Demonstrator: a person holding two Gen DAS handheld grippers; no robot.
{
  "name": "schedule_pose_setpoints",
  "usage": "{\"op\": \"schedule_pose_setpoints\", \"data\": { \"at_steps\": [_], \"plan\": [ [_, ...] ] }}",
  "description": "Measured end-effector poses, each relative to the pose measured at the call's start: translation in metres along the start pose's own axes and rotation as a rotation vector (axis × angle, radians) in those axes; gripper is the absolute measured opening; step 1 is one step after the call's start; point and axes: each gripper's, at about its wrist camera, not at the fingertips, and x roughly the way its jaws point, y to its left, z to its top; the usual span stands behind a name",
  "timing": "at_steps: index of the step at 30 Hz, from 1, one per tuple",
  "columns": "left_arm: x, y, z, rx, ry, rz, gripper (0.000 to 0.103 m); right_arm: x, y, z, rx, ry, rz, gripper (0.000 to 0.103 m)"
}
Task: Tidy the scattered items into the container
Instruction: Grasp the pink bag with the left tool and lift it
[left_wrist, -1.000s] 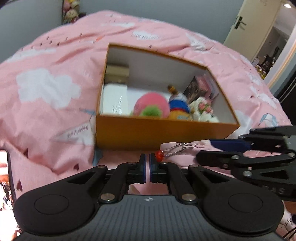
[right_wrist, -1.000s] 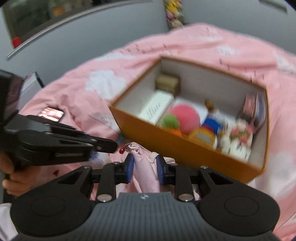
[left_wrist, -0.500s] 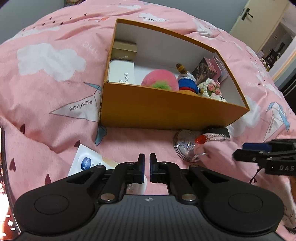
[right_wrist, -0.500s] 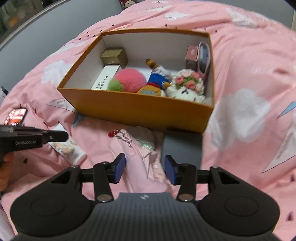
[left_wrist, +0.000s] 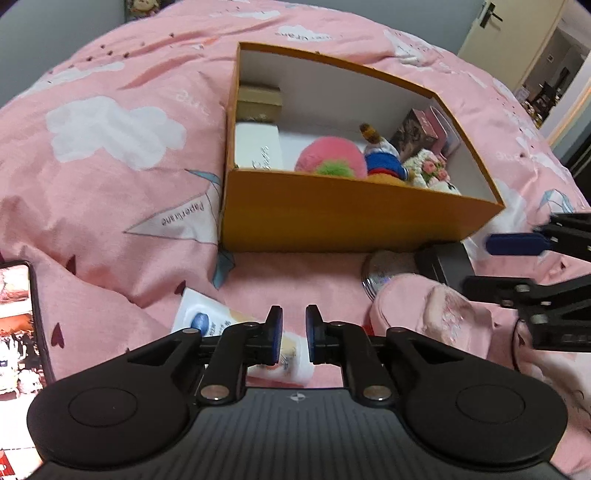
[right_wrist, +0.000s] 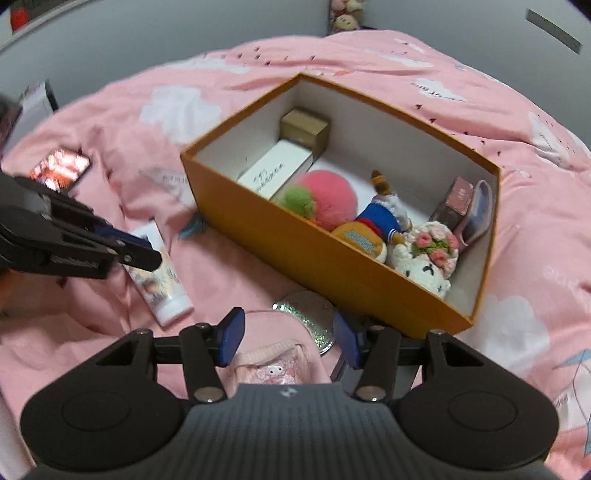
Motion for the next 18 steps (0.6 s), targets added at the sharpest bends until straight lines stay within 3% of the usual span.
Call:
{"op": "schedule_pose_setpoints", "data": {
  "at_steps": [1,3,6,11,18],
  "plan": [
    [0.001,0.001,0.000,-0.007,0.008,-0.022,0.014,0.004,0.000,-0.001,0.003,0.016,-0.005,0.054],
    [0.004,0.001,0.002,-0.023,0.020,-0.067,0.016,0.011,-0.004,-0.003,0.017,0.044,-0.005,0.039],
    [0.010,-0.007,0.009,-0.017,0.023,-0.118,0.021,0.014,-0.012,-0.011,0.045,0.071,-0.017,0.033],
    [0.033,-0.024,0.023,0.014,0.074,-0.187,0.024,0.007,-0.030,-0.028,0.107,0.082,-0.053,0.031],
    [0.075,-0.023,0.029,-0.073,0.174,-0.261,0.029,0.000,-0.044,-0.053,0.200,0.118,-0.039,0.032]
  ]
}}
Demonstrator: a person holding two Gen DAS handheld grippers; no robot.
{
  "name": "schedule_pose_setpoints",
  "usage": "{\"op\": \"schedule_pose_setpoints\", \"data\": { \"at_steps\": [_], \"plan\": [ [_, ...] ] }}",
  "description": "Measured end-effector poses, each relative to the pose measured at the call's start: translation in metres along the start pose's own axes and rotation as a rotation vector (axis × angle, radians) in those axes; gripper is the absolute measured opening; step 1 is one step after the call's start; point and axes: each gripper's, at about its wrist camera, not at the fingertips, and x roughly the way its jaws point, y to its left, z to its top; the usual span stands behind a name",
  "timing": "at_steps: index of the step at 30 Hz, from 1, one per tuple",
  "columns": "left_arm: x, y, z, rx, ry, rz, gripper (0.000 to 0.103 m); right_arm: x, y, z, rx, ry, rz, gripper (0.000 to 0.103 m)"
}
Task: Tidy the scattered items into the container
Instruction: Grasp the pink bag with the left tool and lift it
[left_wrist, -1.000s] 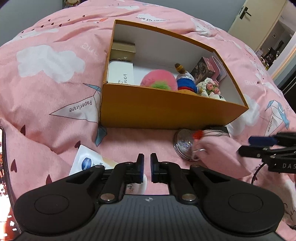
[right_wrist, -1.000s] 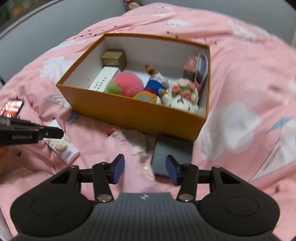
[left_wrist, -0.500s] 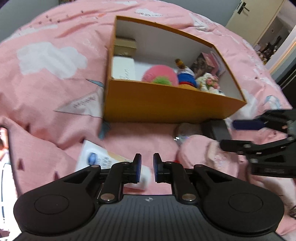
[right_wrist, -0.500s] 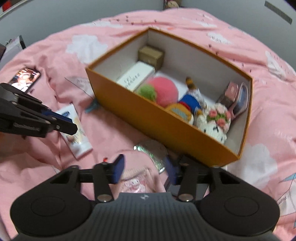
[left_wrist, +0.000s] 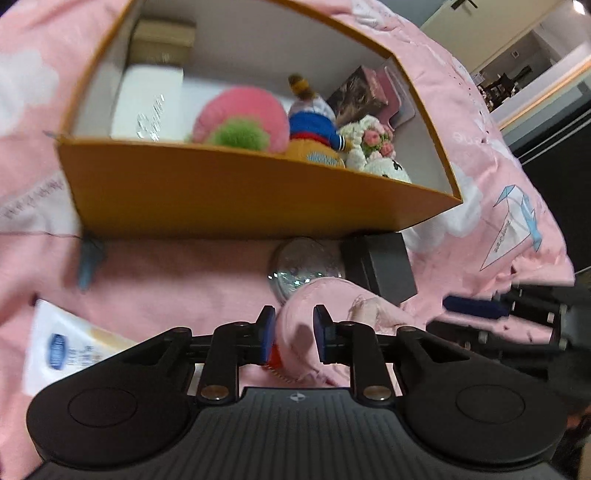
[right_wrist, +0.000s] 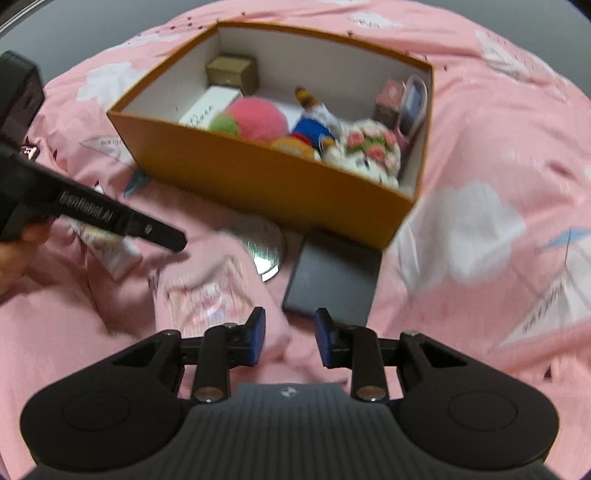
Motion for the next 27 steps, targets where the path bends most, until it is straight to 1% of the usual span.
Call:
{"op": "schedule_pose_setpoints", "data": {
  "at_steps": [3,5,7,9,10,12,15,18,19,20,21,23,25,26,27],
  "plan": [
    [0.014,0.006,0.002,-0.032,0.039,-0.008,0.032,0.006,-0.005,-0.007,0.030,0.032,0.011,0.032],
    [0.022,0.008,0.003,-0.046,0.061,-0.029,0.034,0.014,-0.009,-0.010,0.057,0.053,0.017,0.032],
    [0.026,0.008,0.004,-0.052,0.076,-0.047,0.034,0.021,-0.010,-0.011,0.064,0.071,0.018,0.032],
    [0.028,0.005,0.004,-0.043,0.079,-0.039,0.034,0.027,-0.010,-0.011,0.060,0.087,0.016,0.032],
    [0.027,0.004,0.004,-0.036,0.074,-0.034,0.032,0.028,-0.009,-0.011,0.058,0.089,0.015,0.032],
    [0.023,0.001,0.003,-0.029,0.057,-0.020,0.026,0.028,-0.009,-0.010,0.053,0.086,0.011,0.032],
    [0.012,-0.002,0.001,-0.035,0.021,-0.014,0.022,0.024,-0.012,-0.009,0.055,0.073,0.015,0.033],
    [-0.011,-0.011,-0.002,-0.007,-0.057,0.010,0.020,0.018,-0.016,-0.004,0.080,0.044,0.023,0.033],
    [-0.022,-0.015,-0.004,0.013,-0.097,0.033,0.020,0.016,-0.017,-0.002,0.089,0.032,0.025,0.034],
    [-0.033,-0.019,-0.006,0.035,-0.139,0.062,0.020,0.015,-0.018,-0.001,0.097,0.023,0.026,0.038],
    [-0.043,-0.023,-0.007,0.055,-0.176,0.088,0.020,0.014,-0.019,0.000,0.101,0.016,0.025,0.039],
    [-0.064,-0.034,-0.014,0.120,-0.280,0.165,0.020,0.013,-0.018,0.002,0.102,0.004,0.023,0.040],
    [-0.077,-0.046,-0.021,0.198,-0.366,0.256,0.020,0.013,-0.016,0.004,0.097,-0.007,0.033,0.040],
    [-0.078,-0.051,-0.024,0.239,-0.393,0.300,0.020,0.013,-0.014,0.005,0.093,-0.013,0.041,0.041],
    [-0.076,-0.056,-0.026,0.276,-0.404,0.338,0.020,0.014,-0.013,0.006,0.089,-0.017,0.046,0.042]
  ]
}}
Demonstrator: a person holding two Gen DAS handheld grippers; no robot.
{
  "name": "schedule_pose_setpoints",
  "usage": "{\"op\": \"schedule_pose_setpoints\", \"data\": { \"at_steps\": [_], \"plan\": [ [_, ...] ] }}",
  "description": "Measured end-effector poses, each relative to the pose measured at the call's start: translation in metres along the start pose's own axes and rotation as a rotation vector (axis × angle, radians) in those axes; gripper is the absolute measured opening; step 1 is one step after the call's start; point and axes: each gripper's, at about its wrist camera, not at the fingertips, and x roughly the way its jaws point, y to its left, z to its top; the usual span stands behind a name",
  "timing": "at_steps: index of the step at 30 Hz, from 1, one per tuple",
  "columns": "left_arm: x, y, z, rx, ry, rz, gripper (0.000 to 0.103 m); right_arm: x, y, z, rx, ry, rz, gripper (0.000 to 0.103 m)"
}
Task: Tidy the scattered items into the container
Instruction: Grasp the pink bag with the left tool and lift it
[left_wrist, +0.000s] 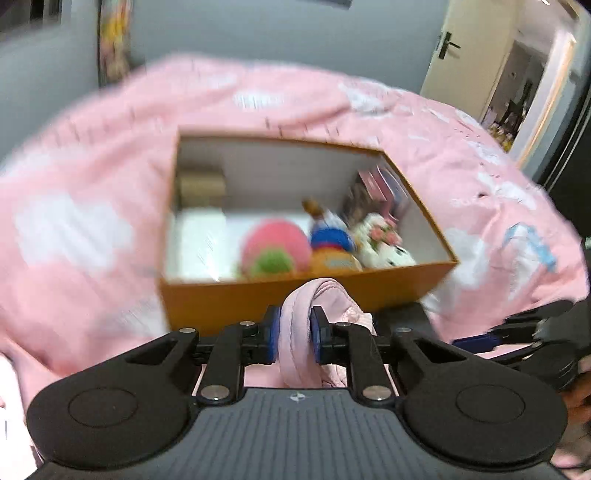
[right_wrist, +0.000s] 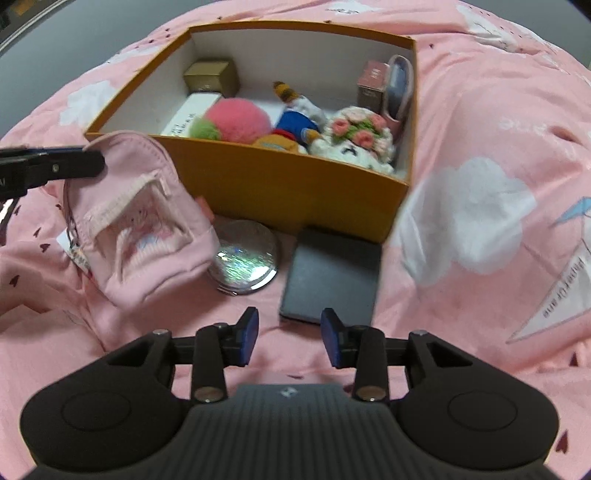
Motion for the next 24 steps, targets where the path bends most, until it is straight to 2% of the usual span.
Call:
{"op": "schedule_pose_setpoints", "data": {
  "at_steps": [3,7,12,17,18,21,24],
  "plan": [
    [0.010,-0.017,-0.010,0.095,0.022,0.086,0.020,0.007,0.001,0.000,0.001,0.006,-0.005,0.045],
    [0.014,-0.030,-0.019,0.149,0.040,0.096,0.021,0.007,-0.005,-0.002,0.036,0.004,-0.017,0.045],
    [0.001,-0.035,-0.020,0.151,0.049,0.000,0.022,-0.005,0.006,-0.002,0.002,-0.046,0.051,0.045],
    [-0.006,-0.036,-0.024,0.111,0.077,-0.080,0.024,-0.009,0.022,-0.003,-0.050,-0.066,0.074,0.043],
    [-0.006,-0.034,-0.024,0.094,0.083,-0.104,0.026,-0.011,0.024,-0.002,-0.057,-0.072,0.088,0.040],
    [-0.008,-0.029,-0.023,0.045,0.119,-0.207,0.029,-0.018,0.028,0.000,-0.068,-0.096,0.120,0.038],
    [-0.005,-0.027,-0.024,0.005,0.173,-0.283,0.036,-0.024,0.023,0.005,-0.013,-0.109,0.173,0.039]
  ]
}}
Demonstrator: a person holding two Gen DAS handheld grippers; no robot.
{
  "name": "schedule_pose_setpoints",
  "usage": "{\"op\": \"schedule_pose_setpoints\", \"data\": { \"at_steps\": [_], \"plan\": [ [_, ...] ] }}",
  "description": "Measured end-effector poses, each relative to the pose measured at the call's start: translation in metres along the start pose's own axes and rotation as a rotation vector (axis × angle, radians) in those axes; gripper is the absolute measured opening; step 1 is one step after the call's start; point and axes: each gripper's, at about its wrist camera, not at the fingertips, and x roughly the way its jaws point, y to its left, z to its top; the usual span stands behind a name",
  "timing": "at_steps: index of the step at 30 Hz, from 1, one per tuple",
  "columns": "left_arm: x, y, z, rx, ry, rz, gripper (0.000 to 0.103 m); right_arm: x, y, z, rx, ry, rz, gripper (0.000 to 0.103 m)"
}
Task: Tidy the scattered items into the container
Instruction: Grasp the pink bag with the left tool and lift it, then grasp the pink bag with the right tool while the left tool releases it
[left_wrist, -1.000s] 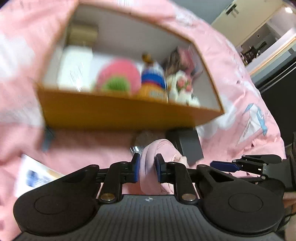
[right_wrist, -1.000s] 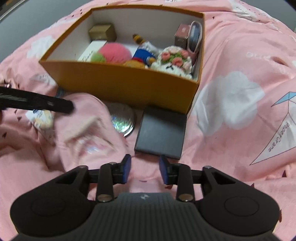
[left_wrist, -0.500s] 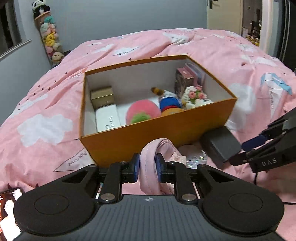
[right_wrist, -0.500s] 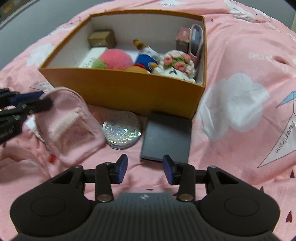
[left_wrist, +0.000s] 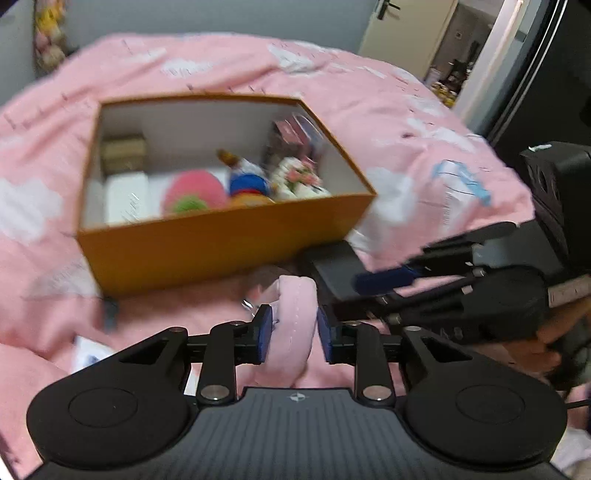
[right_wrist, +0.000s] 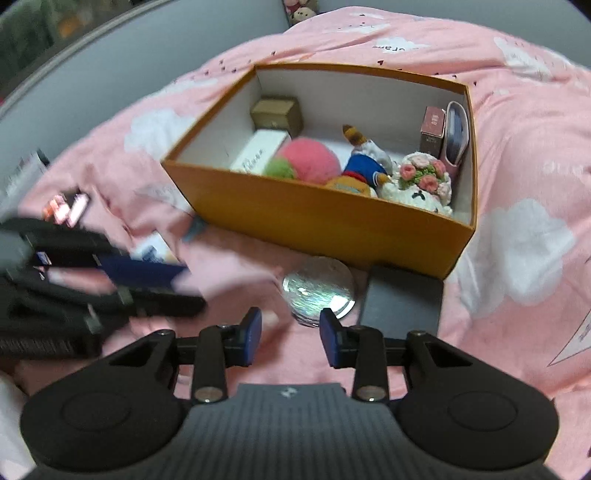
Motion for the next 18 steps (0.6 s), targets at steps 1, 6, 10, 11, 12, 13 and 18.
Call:
{"op": "schedule_pose_setpoints", "data": {
  "at_steps": [1,6,10,11,12,13,18],
  "plan": [
    [0.002,0.000,-0.001,-0.002,0.013,-0.004,0.036,-0.002,-0.003,0.001,0.035,-0.002,0.029,0.039],
    [0.001,-0.008,-0.005,0.043,0.024,0.003,0.036,-0.010,-0.009,0.001,0.159,0.007,0.106,0.039],
    [-0.004,-0.009,-0.008,0.063,0.038,-0.006,0.036,-0.013,-0.015,-0.001,0.258,0.010,0.188,0.042],
    [-0.005,-0.008,-0.009,0.061,0.043,-0.016,0.036,-0.014,-0.015,-0.001,0.273,0.009,0.205,0.044],
    [-0.006,-0.008,-0.009,0.061,0.045,-0.025,0.036,-0.015,-0.014,-0.001,0.286,0.008,0.222,0.047],
    [-0.006,-0.008,-0.010,0.062,0.048,-0.034,0.036,-0.016,-0.013,-0.001,0.290,0.008,0.233,0.047],
    [-0.003,-0.006,-0.013,0.030,0.056,-0.043,0.035,0.000,0.001,-0.005,0.276,0.069,0.193,0.050]
  ]
}}
